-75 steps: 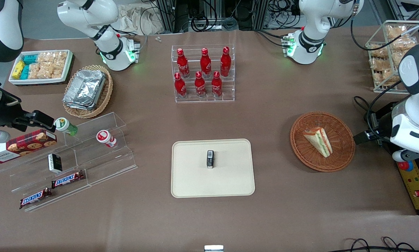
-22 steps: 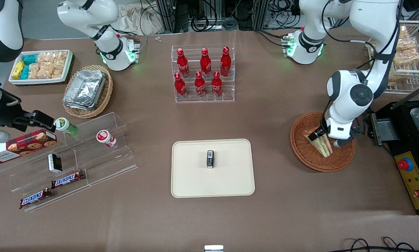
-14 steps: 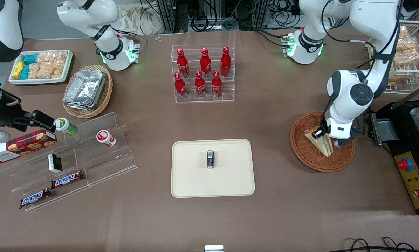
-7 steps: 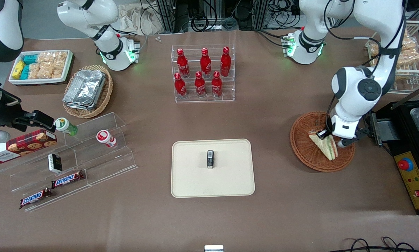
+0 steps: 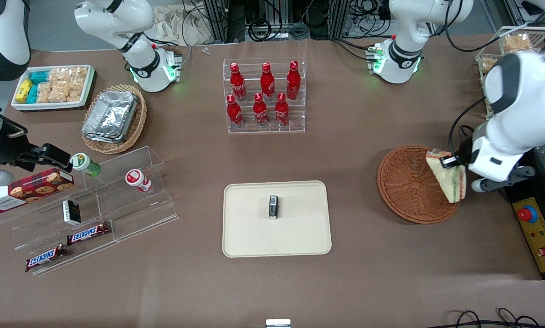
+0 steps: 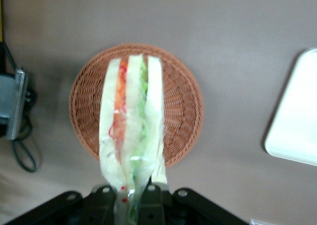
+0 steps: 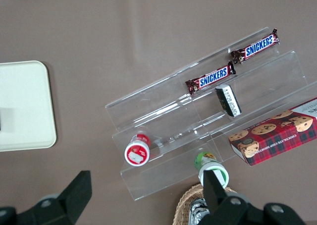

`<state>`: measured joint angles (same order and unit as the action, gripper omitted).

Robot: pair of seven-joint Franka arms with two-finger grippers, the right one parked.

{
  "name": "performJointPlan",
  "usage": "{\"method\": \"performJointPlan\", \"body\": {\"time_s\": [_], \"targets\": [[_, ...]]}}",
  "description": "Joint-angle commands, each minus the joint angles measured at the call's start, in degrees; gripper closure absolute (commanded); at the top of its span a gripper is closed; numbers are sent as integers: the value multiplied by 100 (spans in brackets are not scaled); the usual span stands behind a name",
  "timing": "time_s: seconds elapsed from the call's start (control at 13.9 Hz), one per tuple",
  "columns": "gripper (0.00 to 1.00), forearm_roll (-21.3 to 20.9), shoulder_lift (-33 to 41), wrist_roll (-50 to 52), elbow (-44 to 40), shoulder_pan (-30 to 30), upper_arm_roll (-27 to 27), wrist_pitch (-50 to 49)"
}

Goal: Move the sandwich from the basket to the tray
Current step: 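Lift the sandwich out of the basket with the left gripper, then carry the sandwich over the cream tray beside the black box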

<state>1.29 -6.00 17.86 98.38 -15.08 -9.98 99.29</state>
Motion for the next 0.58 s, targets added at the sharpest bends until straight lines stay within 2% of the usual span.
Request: {"method": "performJointPlan", "body": {"time_s": [0.0, 0.29, 0.5], "targets": [[85, 11, -725, -388, -1405, -292, 284, -865], [87, 3, -1586, -310, -1997, -461, 1215, -850], [87, 3, -2430, 610, -2218, -469, 1822, 34]]}}
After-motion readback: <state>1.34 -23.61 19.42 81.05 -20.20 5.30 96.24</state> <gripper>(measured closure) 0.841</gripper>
